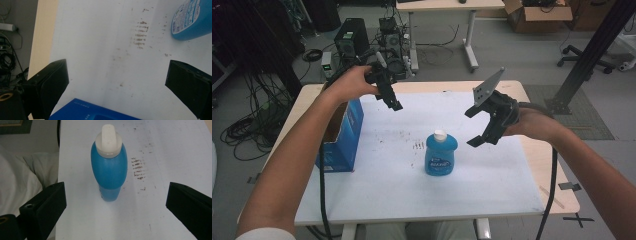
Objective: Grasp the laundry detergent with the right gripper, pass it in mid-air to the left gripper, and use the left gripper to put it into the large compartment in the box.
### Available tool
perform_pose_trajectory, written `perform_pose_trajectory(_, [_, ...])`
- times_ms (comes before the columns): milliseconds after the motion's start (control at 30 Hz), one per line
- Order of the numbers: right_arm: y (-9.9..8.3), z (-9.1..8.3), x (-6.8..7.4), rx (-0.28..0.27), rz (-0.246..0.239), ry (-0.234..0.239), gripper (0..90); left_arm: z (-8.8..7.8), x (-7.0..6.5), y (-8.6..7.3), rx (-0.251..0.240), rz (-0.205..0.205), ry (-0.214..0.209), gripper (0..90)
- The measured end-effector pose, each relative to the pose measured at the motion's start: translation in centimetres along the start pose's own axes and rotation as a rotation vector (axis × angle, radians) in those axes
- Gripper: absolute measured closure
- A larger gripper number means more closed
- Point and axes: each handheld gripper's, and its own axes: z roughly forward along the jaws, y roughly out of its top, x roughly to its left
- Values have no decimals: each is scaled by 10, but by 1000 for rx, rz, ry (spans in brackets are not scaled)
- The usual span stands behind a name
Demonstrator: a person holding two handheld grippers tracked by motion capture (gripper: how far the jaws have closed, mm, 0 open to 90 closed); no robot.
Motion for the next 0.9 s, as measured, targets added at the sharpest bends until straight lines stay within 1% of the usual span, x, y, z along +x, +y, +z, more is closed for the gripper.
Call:
perform_pose_trajectory(33, [0, 0, 0, 0, 0, 0, 28, 0, 0, 0, 0, 0, 0, 51])
perform_pose_trajectory(133, [-6, 4, -1, -23, 7, -6, 25, 0, 0, -1, -5, -4, 2, 51])
perform_pose_trajectory(200, [-10, 6, -1, -39, 14, -3, 26, 0, 1, -1, 1, 0, 2, 51])
perform_pose_trajectory(267, [-11, 7, -1, -41, 16, -3, 26, 0, 0, -1, -2, -3, 1, 51])
perform_pose_trajectory(400, [-20, 13, -3, -63, 33, 1, 25, 0, 0, -1, -2, -5, 1, 52])
perform_pose_trajectory(567, [-29, 19, -3, -86, 41, 3, 25, 0, 0, -2, -3, -3, 3, 52])
perform_pose_trajectory(733, [-39, 23, -5, -135, 57, 3, 25, 0, 0, -2, -1, -4, 3, 52])
perform_pose_trajectory(900, [-48, 26, -6, -168, 69, 4, 25, -1, -1, -2, -5, -6, 7, 54])
